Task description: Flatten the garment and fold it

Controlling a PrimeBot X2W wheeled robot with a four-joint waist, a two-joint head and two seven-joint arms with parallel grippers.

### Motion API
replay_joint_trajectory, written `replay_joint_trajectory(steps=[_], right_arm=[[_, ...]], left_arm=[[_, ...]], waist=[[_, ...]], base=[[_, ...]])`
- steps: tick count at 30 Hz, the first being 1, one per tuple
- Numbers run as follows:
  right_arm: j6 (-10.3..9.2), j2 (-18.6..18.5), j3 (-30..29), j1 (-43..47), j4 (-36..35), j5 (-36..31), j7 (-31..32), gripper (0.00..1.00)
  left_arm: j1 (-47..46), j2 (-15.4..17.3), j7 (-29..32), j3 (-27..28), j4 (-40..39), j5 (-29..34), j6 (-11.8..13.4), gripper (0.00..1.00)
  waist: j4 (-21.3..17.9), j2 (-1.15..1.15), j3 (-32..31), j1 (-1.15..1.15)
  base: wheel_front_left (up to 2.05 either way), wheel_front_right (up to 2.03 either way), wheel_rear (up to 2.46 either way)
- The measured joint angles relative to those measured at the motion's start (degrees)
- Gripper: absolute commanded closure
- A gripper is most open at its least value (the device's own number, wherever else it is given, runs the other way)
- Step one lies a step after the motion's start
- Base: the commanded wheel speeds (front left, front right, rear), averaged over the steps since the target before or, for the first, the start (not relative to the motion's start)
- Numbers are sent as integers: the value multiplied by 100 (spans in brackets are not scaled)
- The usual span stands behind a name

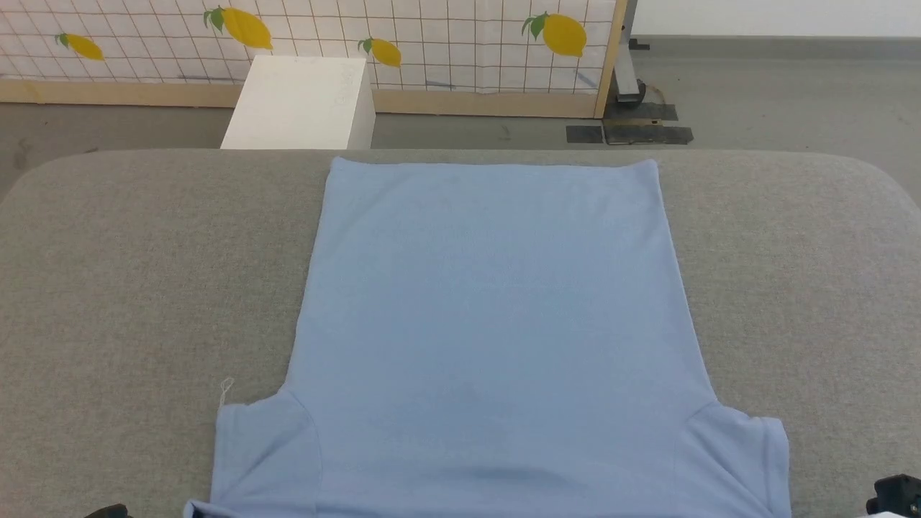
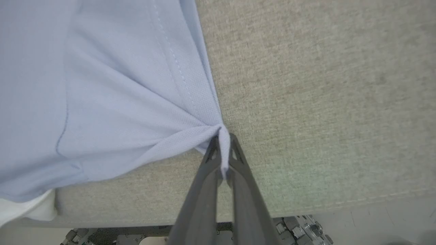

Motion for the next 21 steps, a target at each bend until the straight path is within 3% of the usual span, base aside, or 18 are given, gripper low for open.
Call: replay_joint_trajectory(steps=[1,3,4,5,13,21], right_arm=[[0,-5,19,-12,76,37,-103,100],[0,-15,78,-30,186,58,-302,55],[0,-25,115,-32,224,59,-399,6],[0,-34,142,-34,254,73,-492,0],[-2,-8,256,-340,59,-167,-1271,0],[-2,-9,122,-1735,-216,-684,-2192,0]], left_arm=[[-12,-21,-41,-7,18,-2,-46,100],[-46,-46,-110,-13,48,-8,-134,100],[-76,-48,-144,-26,63,-8,-180,100],[-117,-49,-153,-37,77,-8,-215,100],[-370,-15,-197,-104,-16,43,-293,100],[-605,30,-158,-191,-387,160,-294,100]], waist=[[0,0,10,0],[4,0,31,0],[9,0,43,0],[13,0,55,0],[86,0,198,0],[276,0,495,0]], base=[[0,0,0],[0,0,0],[0,0,0],[0,0,0],[0,0,0],[0,0,0]])
